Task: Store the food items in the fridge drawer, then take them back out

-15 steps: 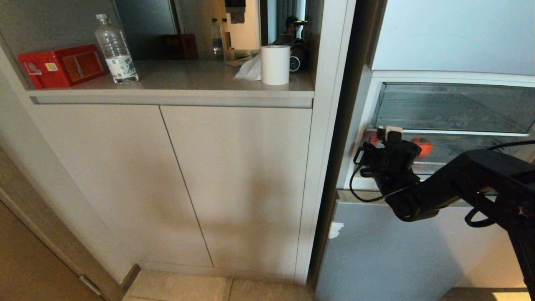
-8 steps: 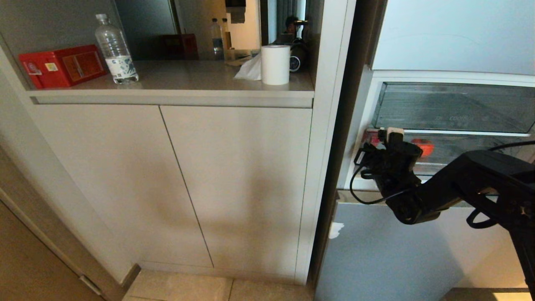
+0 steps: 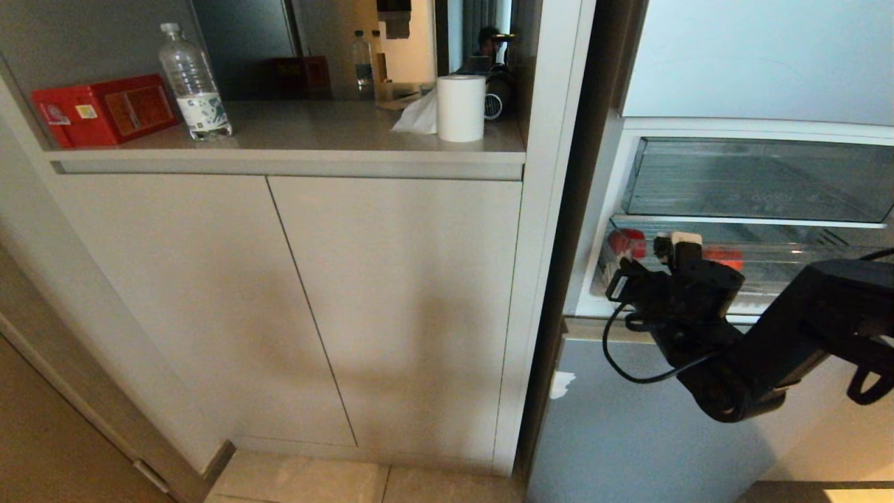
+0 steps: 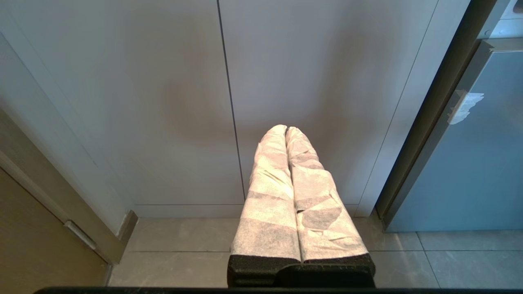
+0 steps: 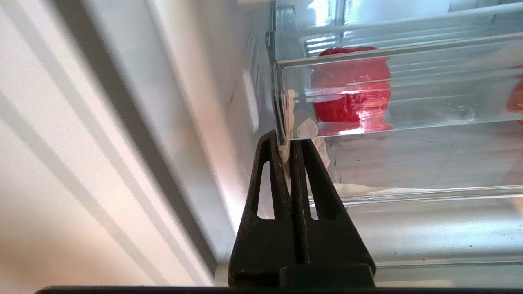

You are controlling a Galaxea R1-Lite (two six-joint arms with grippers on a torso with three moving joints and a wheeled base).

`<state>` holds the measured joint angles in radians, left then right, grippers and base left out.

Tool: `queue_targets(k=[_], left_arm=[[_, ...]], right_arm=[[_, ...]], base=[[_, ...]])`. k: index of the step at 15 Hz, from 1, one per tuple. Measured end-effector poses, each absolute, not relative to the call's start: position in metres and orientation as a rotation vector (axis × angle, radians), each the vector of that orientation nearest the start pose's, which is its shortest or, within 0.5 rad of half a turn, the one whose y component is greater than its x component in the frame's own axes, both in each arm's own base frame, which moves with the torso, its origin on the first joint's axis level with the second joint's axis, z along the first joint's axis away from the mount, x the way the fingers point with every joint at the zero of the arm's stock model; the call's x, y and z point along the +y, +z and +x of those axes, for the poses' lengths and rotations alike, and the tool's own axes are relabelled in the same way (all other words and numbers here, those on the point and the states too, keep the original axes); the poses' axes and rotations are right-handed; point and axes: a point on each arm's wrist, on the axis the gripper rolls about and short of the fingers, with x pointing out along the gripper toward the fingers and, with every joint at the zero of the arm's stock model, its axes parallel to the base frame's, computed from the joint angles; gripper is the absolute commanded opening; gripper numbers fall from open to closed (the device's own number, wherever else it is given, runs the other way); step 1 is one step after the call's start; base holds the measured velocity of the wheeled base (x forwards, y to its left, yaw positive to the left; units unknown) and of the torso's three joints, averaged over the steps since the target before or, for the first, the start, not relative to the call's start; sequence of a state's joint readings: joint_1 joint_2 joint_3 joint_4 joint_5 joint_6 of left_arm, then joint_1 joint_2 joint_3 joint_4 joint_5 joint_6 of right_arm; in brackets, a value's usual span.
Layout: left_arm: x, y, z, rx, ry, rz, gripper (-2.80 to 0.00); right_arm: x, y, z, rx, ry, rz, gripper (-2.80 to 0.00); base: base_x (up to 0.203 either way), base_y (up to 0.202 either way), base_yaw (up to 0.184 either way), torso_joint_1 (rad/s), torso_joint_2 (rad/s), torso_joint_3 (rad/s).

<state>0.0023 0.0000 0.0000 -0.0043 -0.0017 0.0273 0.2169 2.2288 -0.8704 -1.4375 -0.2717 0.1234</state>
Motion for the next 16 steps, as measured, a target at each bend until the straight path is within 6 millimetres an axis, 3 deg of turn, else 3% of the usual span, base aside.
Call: queue_targets(k=[6, 7, 16], left_arm=[[0.0, 0.076, -0.023, -0.004, 0.0, 0.027, -2.8], [0.0, 0.076, -0.023, -0.004, 0.0, 0.027, -2.8], [0.0, 0.076, -0.023, -0.004, 0.0, 0.027, -2.8]], right_arm=[[0.076, 0.1, 0.303, 0.025, -0.007, 0.125, -2.8], [0.076, 0.102, 0.294, 0.032, 0.0, 0.124, 0.0], [0.059, 0.113, 0.224, 0.077, 0.003, 0.111, 0.0]], base=[[0.0, 0.0, 0.0, 0.0, 0.0, 0.0], [0.0, 0.0, 0.0, 0.0, 0.0, 0.0], [0.0, 0.0, 0.0, 0.0, 0.0, 0.0]])
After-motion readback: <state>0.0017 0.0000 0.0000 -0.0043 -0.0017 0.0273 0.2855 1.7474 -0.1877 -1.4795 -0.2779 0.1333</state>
